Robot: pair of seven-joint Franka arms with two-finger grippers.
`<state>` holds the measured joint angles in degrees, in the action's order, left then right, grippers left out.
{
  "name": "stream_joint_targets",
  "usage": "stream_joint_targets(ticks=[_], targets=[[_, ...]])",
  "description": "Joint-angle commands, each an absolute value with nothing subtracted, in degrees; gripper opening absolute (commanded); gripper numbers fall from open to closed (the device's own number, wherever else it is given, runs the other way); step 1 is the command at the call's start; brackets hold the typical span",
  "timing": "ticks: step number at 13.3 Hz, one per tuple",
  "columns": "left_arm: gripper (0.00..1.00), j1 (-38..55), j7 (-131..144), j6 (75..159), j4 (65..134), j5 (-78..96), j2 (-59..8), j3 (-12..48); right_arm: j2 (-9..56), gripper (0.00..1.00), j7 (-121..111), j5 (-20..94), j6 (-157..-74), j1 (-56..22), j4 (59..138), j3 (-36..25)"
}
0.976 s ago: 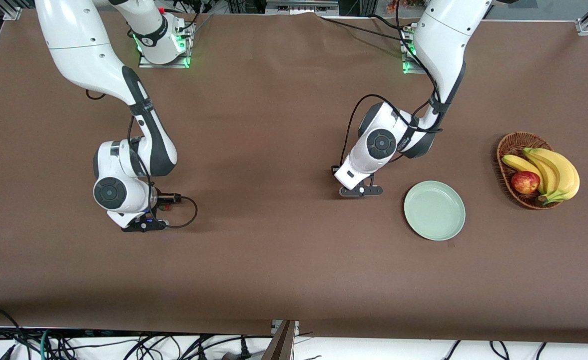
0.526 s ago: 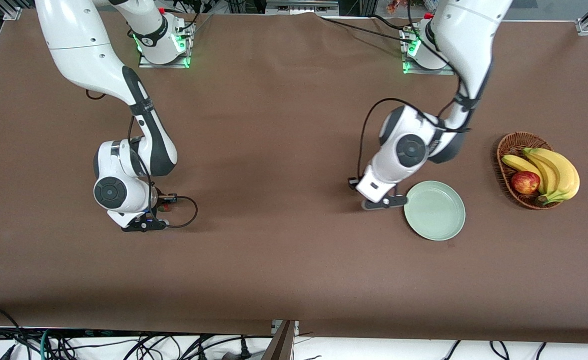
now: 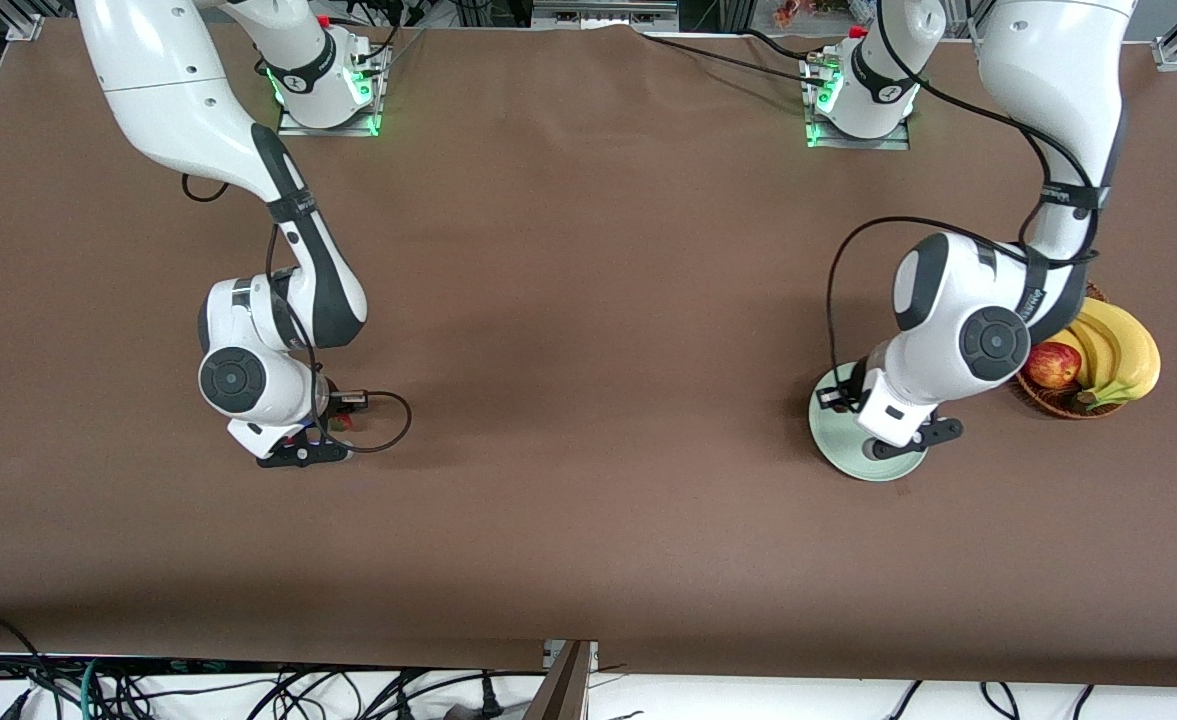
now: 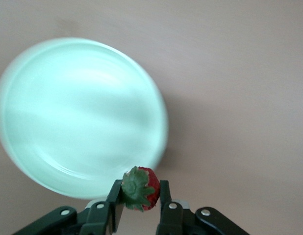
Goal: Collect all strawberries into plate
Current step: 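Drop the strawberry onto the plate while the right gripper grasps another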
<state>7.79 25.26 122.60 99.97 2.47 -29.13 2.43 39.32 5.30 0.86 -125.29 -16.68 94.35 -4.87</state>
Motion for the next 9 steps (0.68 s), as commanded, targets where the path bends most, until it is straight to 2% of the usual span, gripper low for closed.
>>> stream_joint_targets(ticks=[1, 4, 5, 6, 8, 9], targets=[[0.05, 4.1, 20.3, 123.4, 99.1, -0.6, -32.2, 2.3, 38.3, 0.16, 6.1, 1.6, -125.3, -16.7, 93.7, -2.4], [0.06, 3.9, 19.3, 124.1, 98.5, -0.8, -35.6, 2.3, 39.1, 0.16, 14.6, 5.8, -128.3, -17.8, 92.6, 2.3], [0.12, 3.9, 19.2, 124.9, 97.8, -1.0, -36.4, 2.2, 39.5, 0.16, 19.5, 5.9, -130.2, -20.1, 92.4, 2.9], [0.34, 3.8, 19.2, 125.0, 97.7, -1.1, -36.7, 2.2, 39.8, 0.16, 22.0, 5.4, -131.6, -22.4, 92.2, 2.6], [0.88, 3.7, 17.8, 124.9, 97.6, -1.5, -36.6, 2.2, 39.9, 0.18, 22.0, 5.5, -132.0, -22.6, 92.2, 2.5], [0.93, 3.3, 17.1, 124.6, 96.9, -1.4, -36.4, 2.1, 39.9, 0.45, 20.8, 5.0, -132.0, -22.2, 92.2, 2.3]])
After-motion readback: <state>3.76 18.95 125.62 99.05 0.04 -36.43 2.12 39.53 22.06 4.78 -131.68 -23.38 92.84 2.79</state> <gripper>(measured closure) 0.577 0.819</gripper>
